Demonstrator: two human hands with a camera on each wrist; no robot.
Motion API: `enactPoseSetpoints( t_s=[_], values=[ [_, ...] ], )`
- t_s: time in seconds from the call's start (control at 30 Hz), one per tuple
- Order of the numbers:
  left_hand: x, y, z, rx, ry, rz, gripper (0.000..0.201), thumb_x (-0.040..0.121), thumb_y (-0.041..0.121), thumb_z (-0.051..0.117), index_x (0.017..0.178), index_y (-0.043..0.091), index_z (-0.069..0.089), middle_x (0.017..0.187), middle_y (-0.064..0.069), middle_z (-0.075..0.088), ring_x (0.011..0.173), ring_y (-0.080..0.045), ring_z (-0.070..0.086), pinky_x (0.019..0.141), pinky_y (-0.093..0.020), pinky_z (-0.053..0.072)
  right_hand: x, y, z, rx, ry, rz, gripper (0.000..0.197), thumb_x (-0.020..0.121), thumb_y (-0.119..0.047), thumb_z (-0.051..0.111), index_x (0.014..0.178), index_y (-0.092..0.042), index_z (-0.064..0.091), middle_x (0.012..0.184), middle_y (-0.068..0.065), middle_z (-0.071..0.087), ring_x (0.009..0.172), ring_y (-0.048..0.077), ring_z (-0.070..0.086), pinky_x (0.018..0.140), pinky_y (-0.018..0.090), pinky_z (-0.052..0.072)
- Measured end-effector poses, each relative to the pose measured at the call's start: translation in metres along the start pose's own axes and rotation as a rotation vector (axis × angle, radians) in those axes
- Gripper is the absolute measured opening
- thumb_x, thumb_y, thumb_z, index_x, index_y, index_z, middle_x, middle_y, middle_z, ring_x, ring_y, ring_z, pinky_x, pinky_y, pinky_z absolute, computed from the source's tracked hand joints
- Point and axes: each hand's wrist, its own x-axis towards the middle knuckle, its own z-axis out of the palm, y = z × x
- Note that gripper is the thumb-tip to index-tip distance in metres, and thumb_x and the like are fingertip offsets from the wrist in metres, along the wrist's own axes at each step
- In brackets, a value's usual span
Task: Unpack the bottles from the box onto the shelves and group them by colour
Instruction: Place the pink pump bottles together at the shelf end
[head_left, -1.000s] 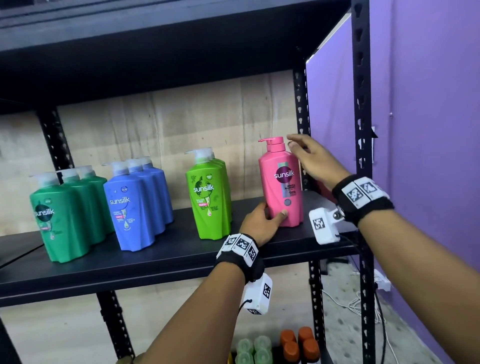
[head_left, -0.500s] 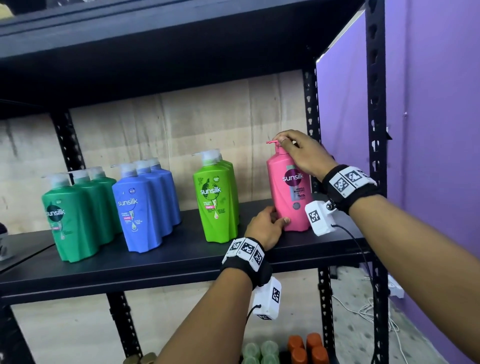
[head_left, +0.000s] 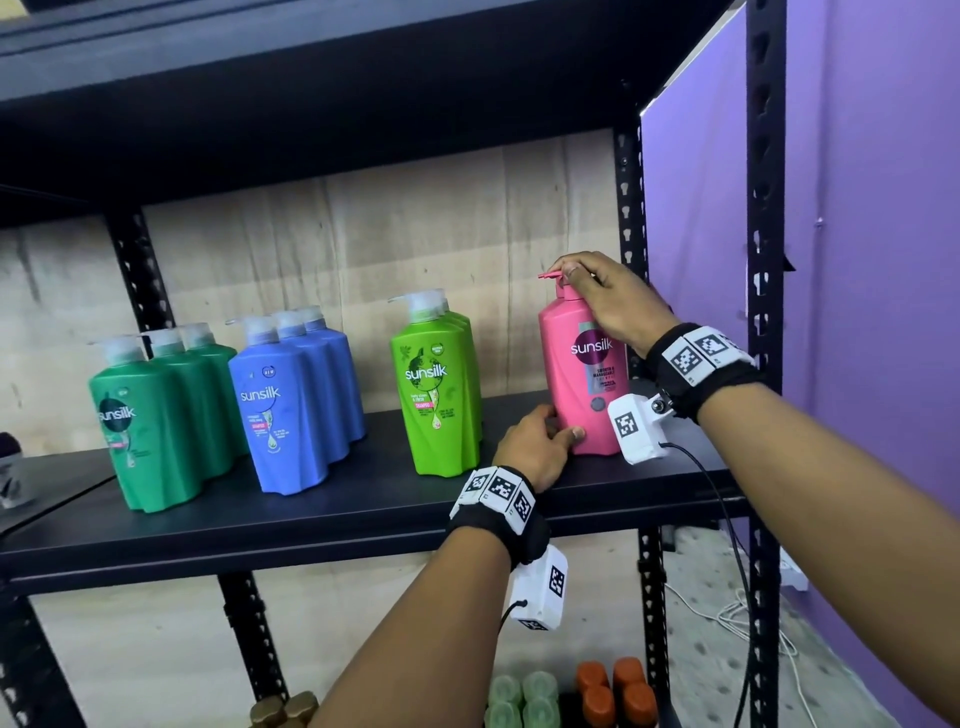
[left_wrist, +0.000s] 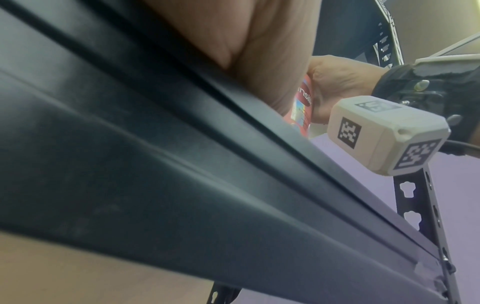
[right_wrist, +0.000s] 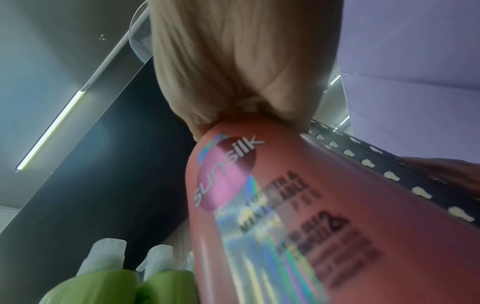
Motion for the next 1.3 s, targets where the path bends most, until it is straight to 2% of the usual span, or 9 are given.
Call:
enactPoseSetpoints(
  t_s=[0.2,0.3,0.5,0.63,0.8,0.93,1.1,1.2,1.3],
  values=[
    [-0.001,-0.001,0.0,0.005,0.026,0.008,0.049,0.095,0.045,0.065,0.137,0.021,0.056,0.13,-0.003,0.068,0.121,-0.027,0.062,0.103,-0.037,0.048,-0.01,-0.003,0.001,-0.002,0.092,-0.006,0.029,0.107,-0.034,0.048,0.126,-0.025,0.067,0.12,-0.011,0.066,0.1,0.0,0.06,0.075,-0.003,0.038],
    [-0.002,-0.001,-0.001,0.004,0.045,0.008,0.052,0.094,0.045,0.066,0.139,0.019,0.056,0.128,-0.005,0.069,0.123,-0.028,0.061,0.104,-0.036,0.048,-0.011,-0.008,0.0,-0.023,0.102,-0.026,0.029,0.106,-0.032,0.051,0.125,-0.019,0.07,0.122,-0.008,0.066,0.109,0.006,0.058,0.08,-0.002,0.036],
    [-0.006,0.002,0.0,0.044,0.068,0.015,0.055,0.095,0.045,0.066,0.142,0.017,0.054,0.13,-0.006,0.069,0.126,-0.03,0.059,0.105,-0.038,0.046,-0.012,-0.013,0.003,-0.04,0.152,-0.003,0.024,0.106,-0.029,0.052,0.115,-0.021,0.073,0.111,-0.012,0.065,0.089,-0.007,0.054,0.069,-0.006,0.031],
    [-0.007,0.003,-0.001,0.054,0.077,0.013,0.056,0.095,0.045,0.066,0.143,0.017,0.054,0.131,-0.006,0.068,0.127,-0.03,0.059,0.106,-0.036,0.046,-0.014,-0.016,0.004,-0.039,0.158,0.017,0.023,0.105,-0.031,0.053,0.114,-0.023,0.073,0.114,-0.009,0.066,0.093,0.0,0.056,0.07,-0.006,0.033],
    [-0.008,0.004,-0.002,0.047,0.07,0.009,0.057,0.095,0.045,0.066,0.142,0.016,0.055,0.13,-0.006,0.069,0.125,-0.029,0.06,0.106,-0.037,0.047,-0.015,-0.022,0.008,-0.016,0.168,0.022,0.023,0.105,-0.028,0.054,0.114,-0.019,0.073,0.12,-0.001,0.069,0.109,0.015,0.062,0.092,0.015,0.044],
    [-0.008,0.004,-0.001,0.063,0.074,0.02,0.056,0.095,0.045,0.066,0.142,0.016,0.055,0.129,-0.006,0.069,0.125,-0.029,0.06,0.106,-0.037,0.047,-0.018,-0.023,0.004,-0.065,0.17,0.057,0.028,0.105,-0.033,0.053,0.122,-0.02,0.071,0.114,-0.009,0.069,0.106,0.01,0.062,0.071,-0.004,0.035],
    [-0.014,0.006,0.002,0.05,0.129,0.064,0.047,0.093,0.041,0.065,0.131,0.013,0.062,0.126,-0.005,0.07,0.121,-0.027,0.061,0.103,-0.034,0.049,-0.025,-0.025,0.001,-0.179,0.191,0.113,0.048,0.101,-0.033,0.059,0.147,-0.024,0.05,0.127,-0.005,0.057,0.108,0.01,0.057,0.088,0.016,0.034],
    [-0.022,0.013,0.002,-0.002,0.203,0.092,0.039,0.092,0.035,0.064,0.124,0.012,0.065,0.116,-0.005,0.073,0.112,-0.026,0.065,0.098,-0.033,0.051,-0.036,-0.022,0.003,-0.217,0.277,0.088,0.048,0.096,-0.027,0.062,0.143,-0.019,0.052,0.14,0.004,0.051,0.119,0.018,0.059,0.095,0.023,0.04],
    [-0.024,0.011,-0.004,-0.03,0.26,0.12,0.034,0.093,0.028,0.063,0.122,0.01,0.067,0.115,-0.009,0.072,0.111,-0.026,0.065,0.099,-0.035,0.05,-0.048,-0.019,0.007,-0.252,0.402,-0.061,0.035,0.094,-0.021,0.063,0.128,-0.013,0.061,0.129,0.008,0.051,0.115,0.022,0.058,0.1,0.036,0.049]
  ],
)
